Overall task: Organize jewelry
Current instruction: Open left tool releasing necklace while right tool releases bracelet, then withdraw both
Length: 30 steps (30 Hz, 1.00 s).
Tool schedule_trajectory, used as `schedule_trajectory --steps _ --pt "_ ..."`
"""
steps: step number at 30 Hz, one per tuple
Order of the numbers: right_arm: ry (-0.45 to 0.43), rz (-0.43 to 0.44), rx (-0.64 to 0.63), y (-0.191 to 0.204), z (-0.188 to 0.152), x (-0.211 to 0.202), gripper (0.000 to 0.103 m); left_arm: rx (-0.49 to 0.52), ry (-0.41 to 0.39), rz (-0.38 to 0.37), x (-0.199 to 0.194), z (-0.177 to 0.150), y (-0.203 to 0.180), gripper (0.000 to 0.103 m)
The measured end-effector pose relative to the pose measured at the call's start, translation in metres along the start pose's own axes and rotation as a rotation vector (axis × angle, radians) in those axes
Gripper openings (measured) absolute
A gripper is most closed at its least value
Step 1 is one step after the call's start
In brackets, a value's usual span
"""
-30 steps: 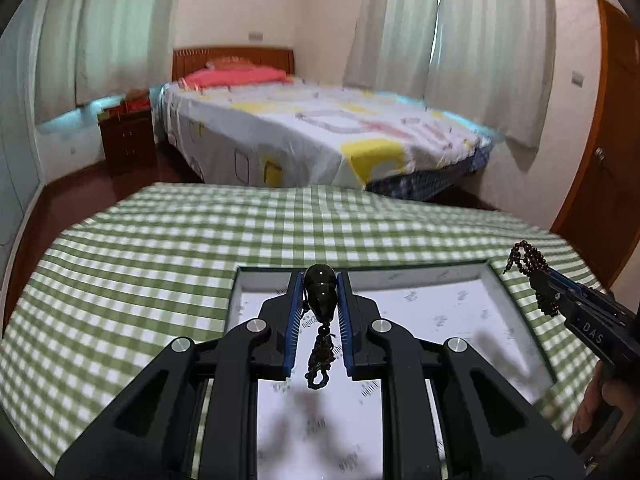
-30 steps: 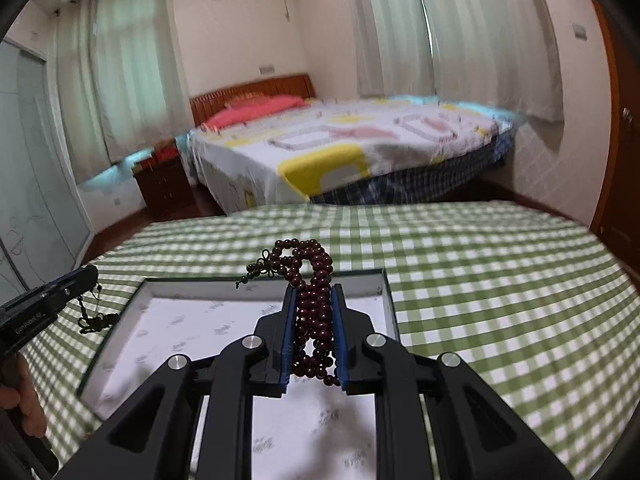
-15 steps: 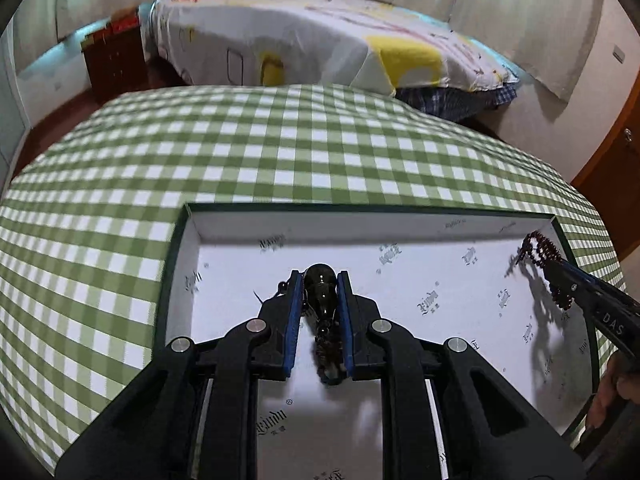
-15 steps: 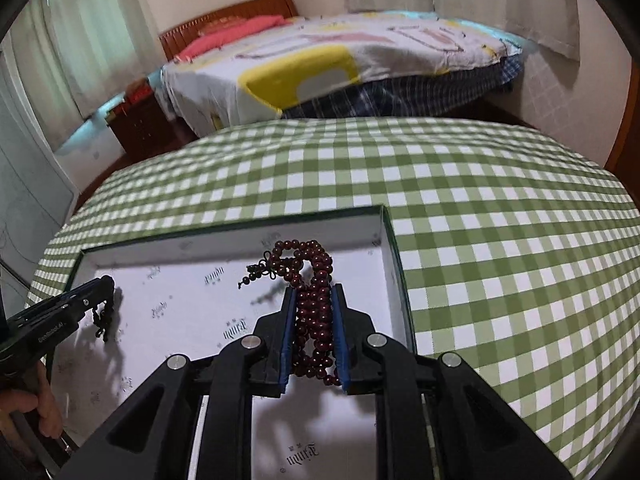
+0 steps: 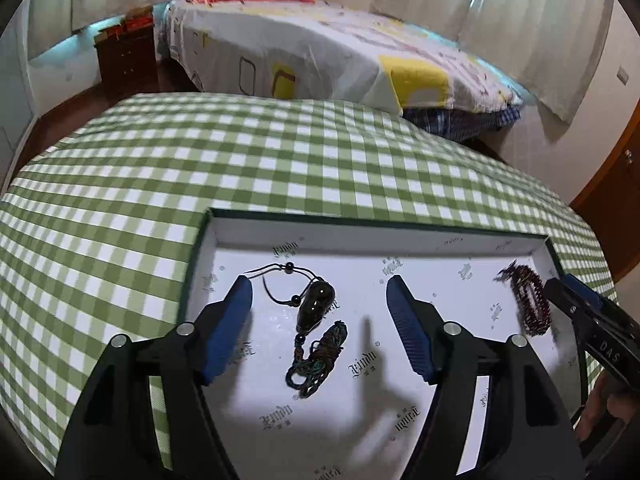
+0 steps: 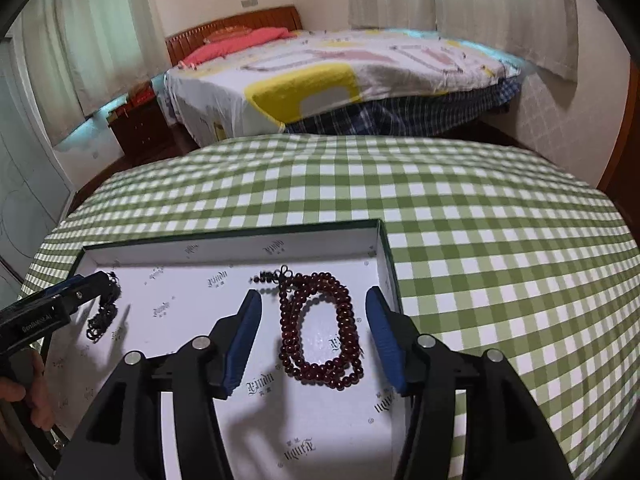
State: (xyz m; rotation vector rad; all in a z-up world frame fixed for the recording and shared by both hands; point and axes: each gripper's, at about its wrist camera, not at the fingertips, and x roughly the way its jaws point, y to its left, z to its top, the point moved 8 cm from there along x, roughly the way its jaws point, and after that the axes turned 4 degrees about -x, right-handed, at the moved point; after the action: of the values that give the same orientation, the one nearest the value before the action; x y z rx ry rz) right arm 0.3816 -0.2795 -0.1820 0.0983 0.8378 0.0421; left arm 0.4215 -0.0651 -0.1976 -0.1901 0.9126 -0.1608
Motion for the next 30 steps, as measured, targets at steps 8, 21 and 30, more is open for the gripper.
schedule_trajectory --steps 8,21,30 --pt "-0.139 0.002 -0.013 0.008 -0.012 -0.059 0.054 0.021 -0.196 -0.01 -0.065 -0.008 -0.004 0.074" --pt "-0.222 -0.016 -0.048 0.021 -0.076 -0.13 0.054 0.037 -0.289 0.002 -0.134 -0.07 -0.006 0.075" --pt "-0.244 -0.027 -0.101 0.024 -0.123 -0.157 0.054 0.039 -0.306 0.017 -0.166 -0.118 0.0 0.076"
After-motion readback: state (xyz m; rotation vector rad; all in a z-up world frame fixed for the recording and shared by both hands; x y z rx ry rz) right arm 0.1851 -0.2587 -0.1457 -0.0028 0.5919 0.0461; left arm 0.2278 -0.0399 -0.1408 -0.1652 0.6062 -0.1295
